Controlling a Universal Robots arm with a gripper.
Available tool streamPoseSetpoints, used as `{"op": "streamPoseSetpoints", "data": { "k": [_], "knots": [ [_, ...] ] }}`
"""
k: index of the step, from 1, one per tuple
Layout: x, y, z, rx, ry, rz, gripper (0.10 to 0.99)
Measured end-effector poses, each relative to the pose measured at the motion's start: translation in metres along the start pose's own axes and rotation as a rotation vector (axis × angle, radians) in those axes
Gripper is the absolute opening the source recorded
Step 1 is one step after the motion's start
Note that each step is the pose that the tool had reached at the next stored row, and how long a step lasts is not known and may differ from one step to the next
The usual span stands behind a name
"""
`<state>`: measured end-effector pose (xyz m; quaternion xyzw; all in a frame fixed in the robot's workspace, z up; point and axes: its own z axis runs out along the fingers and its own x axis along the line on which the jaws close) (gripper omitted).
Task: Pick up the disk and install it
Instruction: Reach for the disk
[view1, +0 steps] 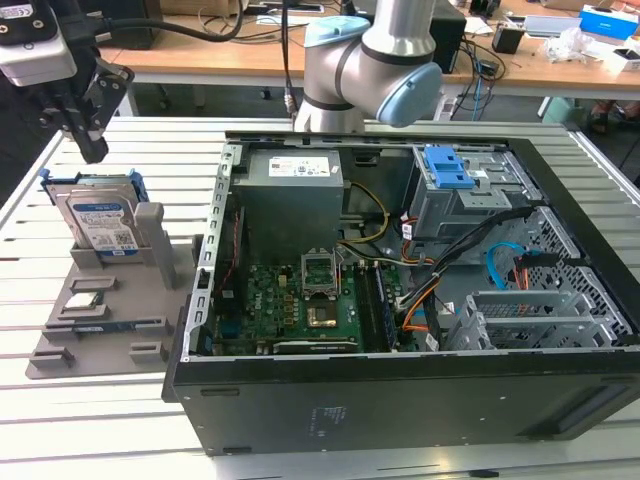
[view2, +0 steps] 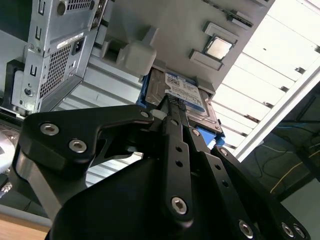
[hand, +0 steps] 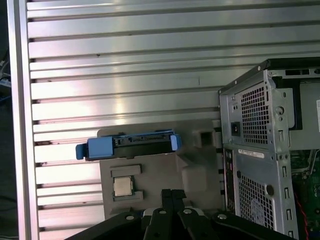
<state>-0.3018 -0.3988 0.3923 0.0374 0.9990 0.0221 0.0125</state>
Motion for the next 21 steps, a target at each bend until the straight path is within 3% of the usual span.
{"op": "streamPoseSetpoints", "data": {
  "k": [11, 21],
  "knots": [
    [0.0116, -0.0009, -0.0002, 0.0, 0.0001, 0.0, 0.106],
    [0.0337, -0.0025, -0.0003, 0.0, 0.0001, 0.0, 0.106]
  ]
}}
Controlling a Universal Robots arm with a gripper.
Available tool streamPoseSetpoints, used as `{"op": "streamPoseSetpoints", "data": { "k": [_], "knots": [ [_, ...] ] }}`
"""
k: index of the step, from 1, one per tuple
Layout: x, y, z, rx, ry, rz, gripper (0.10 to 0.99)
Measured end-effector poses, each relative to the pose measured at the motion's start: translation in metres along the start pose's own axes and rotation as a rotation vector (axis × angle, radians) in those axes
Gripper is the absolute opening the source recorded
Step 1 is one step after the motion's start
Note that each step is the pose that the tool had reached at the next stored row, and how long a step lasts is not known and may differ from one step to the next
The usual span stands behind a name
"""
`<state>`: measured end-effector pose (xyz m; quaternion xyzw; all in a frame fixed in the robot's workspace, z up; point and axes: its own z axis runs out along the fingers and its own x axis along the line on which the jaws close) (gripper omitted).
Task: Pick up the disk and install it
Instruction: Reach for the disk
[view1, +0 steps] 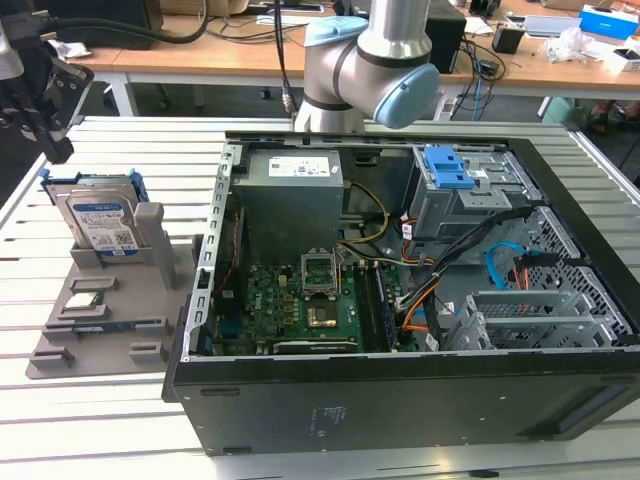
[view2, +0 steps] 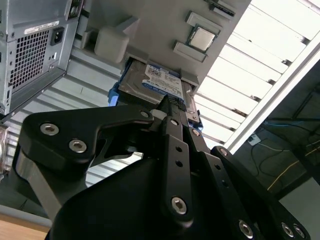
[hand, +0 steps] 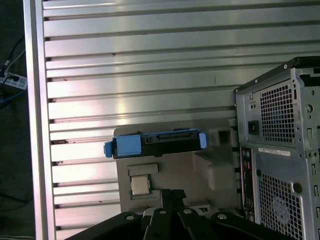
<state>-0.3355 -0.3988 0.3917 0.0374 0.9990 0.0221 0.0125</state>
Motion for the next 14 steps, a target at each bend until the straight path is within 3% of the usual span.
{"op": "streamPoseSetpoints", "data": {
  "k": [10, 14],
  "knots": [
    [0.0275, -0.0021, 0.0, 0.0, 0.0, 0.0, 0.106],
    [0.029, -0.0022, -0.0001, 0.0, 0.0, 0.0, 0.106]
  ]
}}
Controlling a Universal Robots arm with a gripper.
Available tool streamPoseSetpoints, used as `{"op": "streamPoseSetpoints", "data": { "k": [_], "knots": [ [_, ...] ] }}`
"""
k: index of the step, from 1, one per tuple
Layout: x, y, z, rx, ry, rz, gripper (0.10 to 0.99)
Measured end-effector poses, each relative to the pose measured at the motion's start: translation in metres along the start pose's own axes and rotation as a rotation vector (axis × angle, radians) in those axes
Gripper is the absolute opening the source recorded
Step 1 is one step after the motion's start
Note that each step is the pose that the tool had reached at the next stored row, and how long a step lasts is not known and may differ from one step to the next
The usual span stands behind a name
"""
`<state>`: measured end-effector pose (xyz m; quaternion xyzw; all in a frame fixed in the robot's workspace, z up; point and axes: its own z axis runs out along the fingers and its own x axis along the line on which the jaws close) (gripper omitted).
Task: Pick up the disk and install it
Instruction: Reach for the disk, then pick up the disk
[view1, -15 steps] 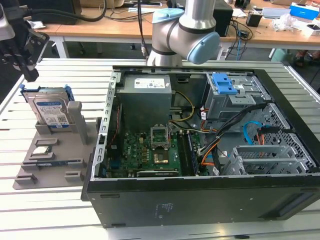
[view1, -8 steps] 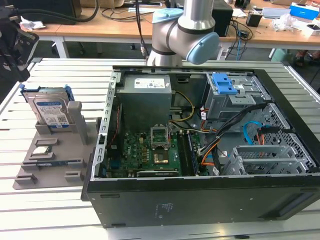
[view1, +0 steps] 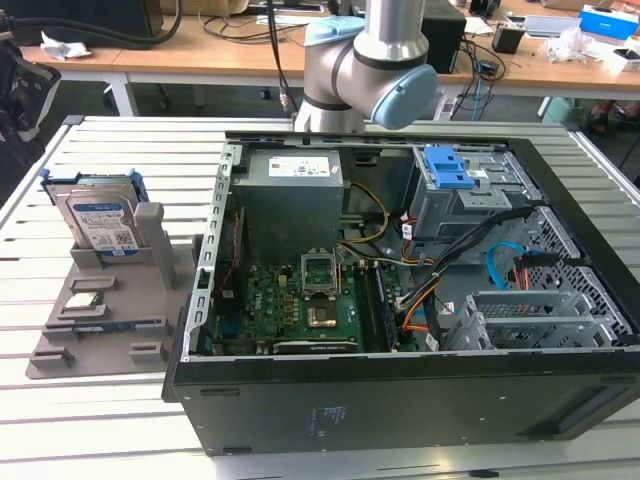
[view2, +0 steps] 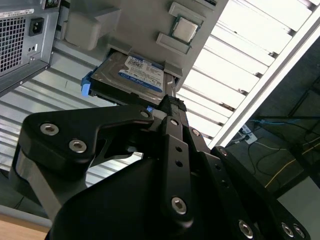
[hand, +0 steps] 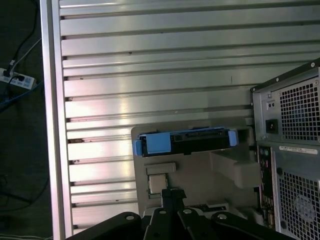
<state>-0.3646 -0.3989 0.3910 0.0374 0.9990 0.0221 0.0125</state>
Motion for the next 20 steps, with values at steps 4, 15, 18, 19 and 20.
{"op": "streamPoseSetpoints", "data": {
  "k": [4, 15, 18, 19, 20],
  "knots": [
    [0.0004, 0.0, 0.0, 0.0, -0.0001, 0.0, 0.106],
    [0.0011, -0.0001, 0.0, -0.002, 0.0037, -0.084, 0.106],
    [0.0011, -0.0001, 0.0, -0.003, 0.006, -0.133, 0.106],
    [0.0011, -0.0001, 0.0, -0.003, 0.0064, -0.144, 0.106],
    [0.0011, -0.0001, 0.0, -0.004, 0.0069, -0.154, 0.106]
  ]
}}
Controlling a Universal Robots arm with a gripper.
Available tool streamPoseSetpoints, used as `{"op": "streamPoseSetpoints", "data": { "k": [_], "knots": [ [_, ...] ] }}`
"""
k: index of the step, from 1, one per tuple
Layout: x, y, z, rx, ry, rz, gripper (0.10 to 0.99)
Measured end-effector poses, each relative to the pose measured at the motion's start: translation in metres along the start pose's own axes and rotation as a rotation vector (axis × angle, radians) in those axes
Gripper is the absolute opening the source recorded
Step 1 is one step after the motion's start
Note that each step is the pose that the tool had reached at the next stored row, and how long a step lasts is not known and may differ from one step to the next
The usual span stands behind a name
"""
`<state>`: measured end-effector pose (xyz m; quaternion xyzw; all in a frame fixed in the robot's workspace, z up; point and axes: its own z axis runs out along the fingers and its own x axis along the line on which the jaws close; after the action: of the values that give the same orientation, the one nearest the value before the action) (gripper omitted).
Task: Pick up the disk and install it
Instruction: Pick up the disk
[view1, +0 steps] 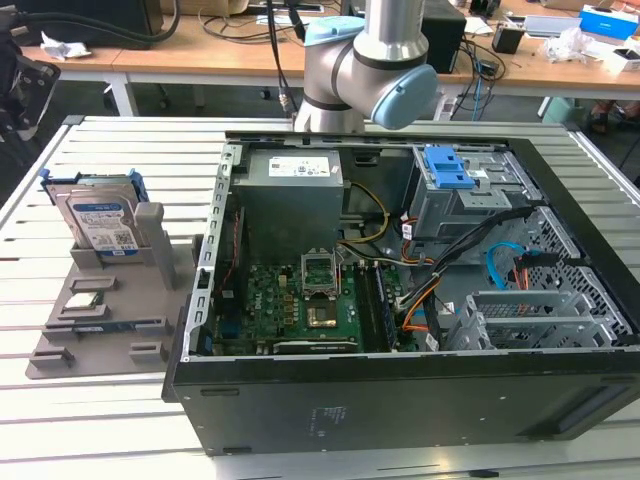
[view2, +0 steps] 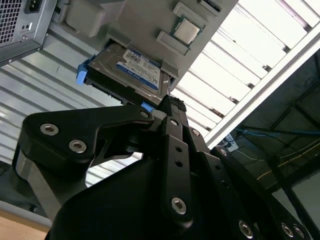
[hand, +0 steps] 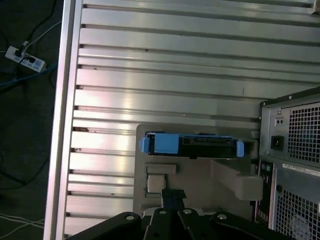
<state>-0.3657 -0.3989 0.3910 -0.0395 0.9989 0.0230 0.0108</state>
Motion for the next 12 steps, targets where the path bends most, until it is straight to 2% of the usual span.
{"op": "streamPoseSetpoints", "data": {
  "k": [9, 12],
  "knots": [
    [0.0, 0.0, 0.0, -0.002, 0.0044, -0.097, 0.106],
    [0.0, 0.0, 0.0, -0.004, 0.0069, -0.153, 0.106]
  ]
}}
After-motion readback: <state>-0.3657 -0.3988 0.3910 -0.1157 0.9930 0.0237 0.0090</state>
